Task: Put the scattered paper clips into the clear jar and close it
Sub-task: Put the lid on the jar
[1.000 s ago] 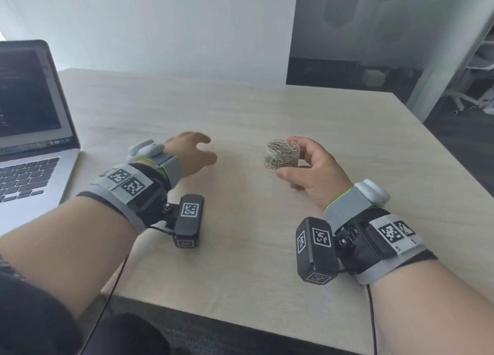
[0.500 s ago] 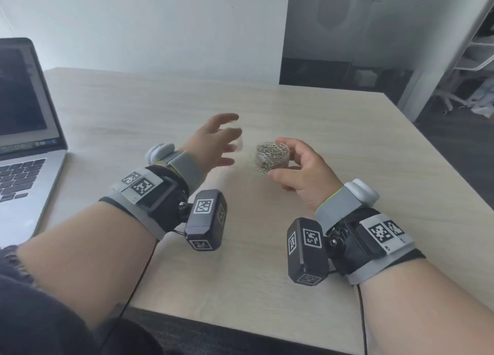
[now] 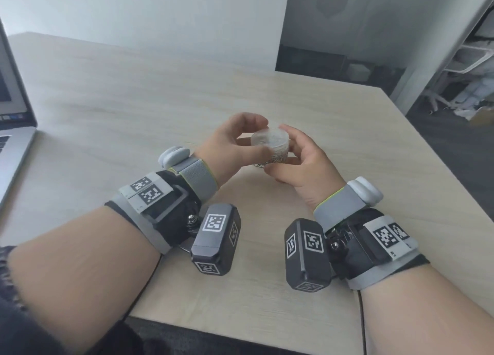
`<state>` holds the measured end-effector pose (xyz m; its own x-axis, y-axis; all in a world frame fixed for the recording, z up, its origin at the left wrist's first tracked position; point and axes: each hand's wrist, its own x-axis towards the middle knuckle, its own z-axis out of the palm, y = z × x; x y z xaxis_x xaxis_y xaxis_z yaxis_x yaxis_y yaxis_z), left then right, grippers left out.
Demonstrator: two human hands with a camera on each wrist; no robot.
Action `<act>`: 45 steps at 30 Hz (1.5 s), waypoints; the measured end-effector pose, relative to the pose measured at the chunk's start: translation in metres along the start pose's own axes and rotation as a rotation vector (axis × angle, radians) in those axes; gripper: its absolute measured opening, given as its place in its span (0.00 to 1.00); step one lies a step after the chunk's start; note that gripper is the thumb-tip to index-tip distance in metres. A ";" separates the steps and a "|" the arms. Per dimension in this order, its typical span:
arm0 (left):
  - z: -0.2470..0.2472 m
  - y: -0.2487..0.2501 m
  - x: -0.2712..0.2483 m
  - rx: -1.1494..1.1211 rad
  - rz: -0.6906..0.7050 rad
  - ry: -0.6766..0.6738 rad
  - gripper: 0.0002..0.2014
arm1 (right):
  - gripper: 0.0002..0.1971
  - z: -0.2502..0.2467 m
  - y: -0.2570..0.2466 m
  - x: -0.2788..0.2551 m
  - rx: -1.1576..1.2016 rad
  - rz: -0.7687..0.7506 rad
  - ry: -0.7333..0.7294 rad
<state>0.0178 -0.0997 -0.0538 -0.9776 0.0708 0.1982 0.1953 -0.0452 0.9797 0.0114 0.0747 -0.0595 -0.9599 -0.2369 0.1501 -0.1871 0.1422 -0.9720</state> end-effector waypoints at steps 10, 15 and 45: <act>0.006 0.008 -0.006 0.247 -0.004 -0.033 0.25 | 0.30 0.002 -0.004 -0.004 -0.059 -0.057 -0.070; 0.005 0.007 -0.005 0.203 -0.014 -0.016 0.25 | 0.30 0.002 -0.005 -0.004 -0.082 -0.058 -0.079; 0.001 0.008 -0.005 0.024 -0.077 -0.005 0.13 | 0.36 0.003 -0.012 -0.009 0.164 0.016 -0.053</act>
<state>0.0240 -0.0993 -0.0470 -0.9893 0.0784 0.1227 0.1219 -0.0151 0.9924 0.0225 0.0724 -0.0493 -0.9491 -0.2873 0.1288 -0.1311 -0.0114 -0.9913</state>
